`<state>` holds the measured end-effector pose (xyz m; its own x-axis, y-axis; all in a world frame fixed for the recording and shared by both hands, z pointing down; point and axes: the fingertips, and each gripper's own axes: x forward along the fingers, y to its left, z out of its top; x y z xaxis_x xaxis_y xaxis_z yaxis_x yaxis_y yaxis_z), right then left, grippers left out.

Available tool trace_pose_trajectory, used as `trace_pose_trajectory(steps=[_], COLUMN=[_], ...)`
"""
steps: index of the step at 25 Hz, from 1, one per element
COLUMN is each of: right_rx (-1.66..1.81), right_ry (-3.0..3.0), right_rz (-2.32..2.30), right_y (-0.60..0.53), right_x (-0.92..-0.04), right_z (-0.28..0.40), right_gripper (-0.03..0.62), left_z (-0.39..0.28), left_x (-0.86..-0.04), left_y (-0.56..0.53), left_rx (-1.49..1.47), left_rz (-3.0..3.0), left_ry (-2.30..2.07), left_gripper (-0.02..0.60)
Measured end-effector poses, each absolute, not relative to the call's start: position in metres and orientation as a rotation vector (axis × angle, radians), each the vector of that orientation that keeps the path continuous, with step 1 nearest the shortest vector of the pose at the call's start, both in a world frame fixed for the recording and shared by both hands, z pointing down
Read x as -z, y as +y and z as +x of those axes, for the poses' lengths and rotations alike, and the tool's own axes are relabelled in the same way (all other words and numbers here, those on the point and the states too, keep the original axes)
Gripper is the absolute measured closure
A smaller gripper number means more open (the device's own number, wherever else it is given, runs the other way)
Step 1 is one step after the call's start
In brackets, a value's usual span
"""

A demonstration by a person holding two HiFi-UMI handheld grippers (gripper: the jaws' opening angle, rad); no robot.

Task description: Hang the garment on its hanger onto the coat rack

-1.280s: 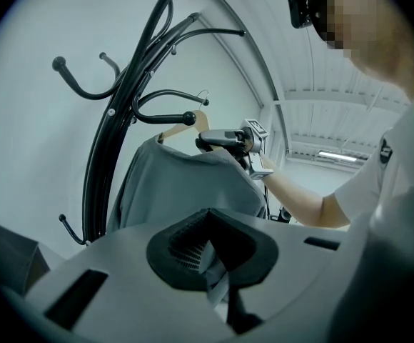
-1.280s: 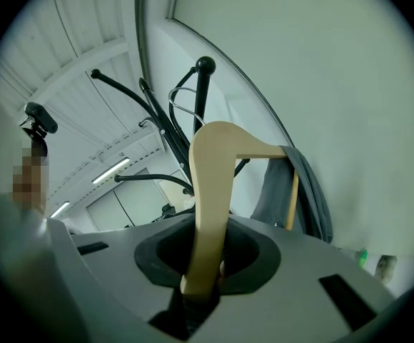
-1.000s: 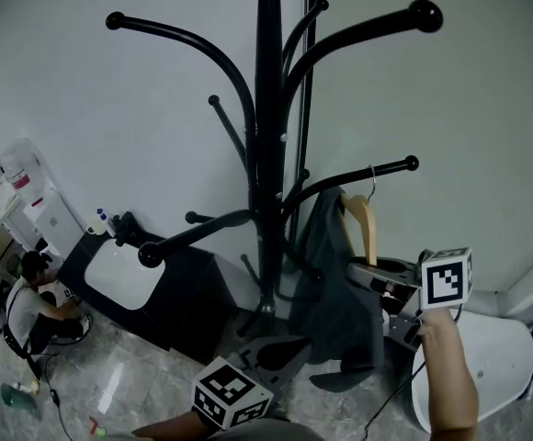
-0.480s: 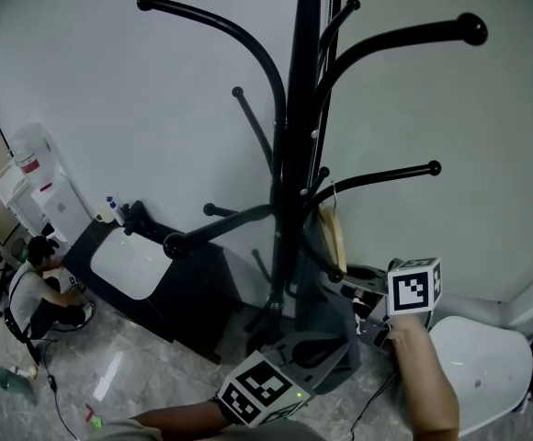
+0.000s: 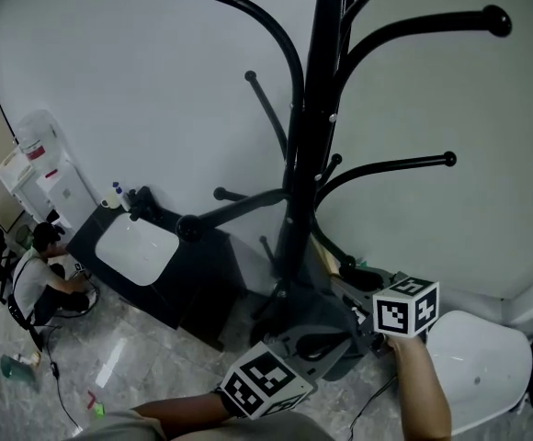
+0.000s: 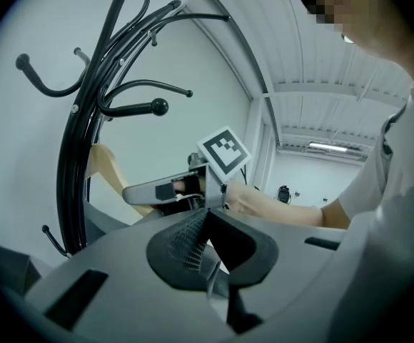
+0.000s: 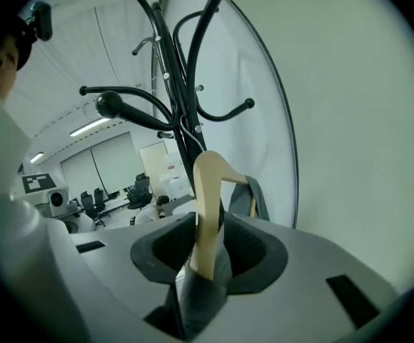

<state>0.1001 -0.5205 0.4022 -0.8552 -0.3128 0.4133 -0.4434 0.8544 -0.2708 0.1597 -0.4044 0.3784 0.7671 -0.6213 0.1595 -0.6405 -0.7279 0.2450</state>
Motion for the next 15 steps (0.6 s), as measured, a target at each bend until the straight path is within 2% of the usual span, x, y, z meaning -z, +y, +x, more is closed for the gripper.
trace_pose_trajectory(steps=[6, 8, 10, 15], right_rx=[-0.563, -0.580, -0.569, -0.525], right_ry=[-2.839, -2.854, -2.860, -2.851], right_rz=[0.776, 0.843, 0.880, 0.901], right_y=[-0.493, -0.476, -0.457, -0.429], right_x=[-0.367, -0.362, -0.362, -0.374], right_z=[0.151, 0.167, 0.177, 0.182], right_gripper=[0.488, 0.553, 0.577, 0.579], left_z=[0.155, 0.154, 0.157, 0.169], left_x=[-0.376, -0.375, -0.374, -0.377], left_y=[-0.407, -0.405, -0.402, -0.394], left_rx=[-0.078, -0.077, -0.076, -0.095], left_rz=[2.668, 2.671, 2.678, 2.702], left_ry=[-1.034, -1.048, -1.049, -1.035], left_gripper=[0.577, 0.577, 0.577, 0.577])
